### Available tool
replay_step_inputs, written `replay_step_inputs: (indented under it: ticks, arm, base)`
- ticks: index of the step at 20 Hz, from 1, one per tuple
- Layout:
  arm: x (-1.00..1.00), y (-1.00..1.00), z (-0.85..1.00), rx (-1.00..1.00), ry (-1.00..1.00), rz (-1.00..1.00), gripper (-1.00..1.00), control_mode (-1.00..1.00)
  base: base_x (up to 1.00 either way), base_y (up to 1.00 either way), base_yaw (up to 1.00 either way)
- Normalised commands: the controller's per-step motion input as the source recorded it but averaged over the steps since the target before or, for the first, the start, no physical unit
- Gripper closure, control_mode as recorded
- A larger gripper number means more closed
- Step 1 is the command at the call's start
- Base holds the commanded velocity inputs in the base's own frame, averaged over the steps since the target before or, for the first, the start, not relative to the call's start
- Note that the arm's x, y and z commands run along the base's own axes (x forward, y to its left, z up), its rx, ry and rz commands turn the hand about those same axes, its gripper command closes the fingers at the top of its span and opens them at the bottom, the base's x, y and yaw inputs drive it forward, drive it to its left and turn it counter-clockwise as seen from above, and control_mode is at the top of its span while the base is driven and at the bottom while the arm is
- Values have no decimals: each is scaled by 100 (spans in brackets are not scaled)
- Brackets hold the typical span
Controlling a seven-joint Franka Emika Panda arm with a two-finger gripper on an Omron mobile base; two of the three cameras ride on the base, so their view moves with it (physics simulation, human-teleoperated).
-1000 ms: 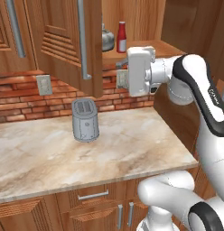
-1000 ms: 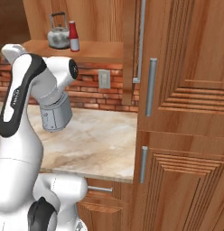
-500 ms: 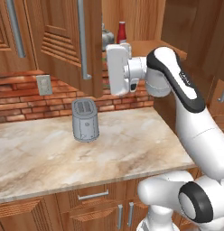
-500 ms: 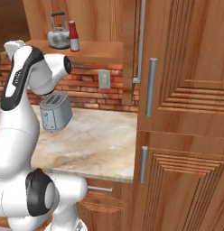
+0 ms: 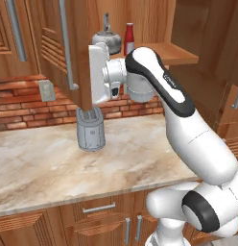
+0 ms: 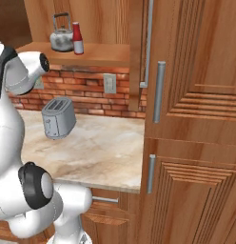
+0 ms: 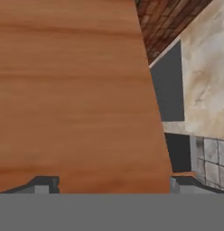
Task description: The dining table condiment station is running low on ketchup. Refill the condiment station by opening the cabinet and taking the ketchup from the cabinet and placing it on the dining table.
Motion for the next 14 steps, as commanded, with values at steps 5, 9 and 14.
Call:
replay_step_inputs:
  ticks: [5,9,14]
  arm:
    - [-24,82,0,-3,0,0,-100,-100]
    - [-10,64,0,-5,0,0,-100,-100]
    - [-2,4,-10,-10,0,0,-100,-100]
  base:
    - [0,0,0]
    - [0,0,0]
    - [0,0,0]
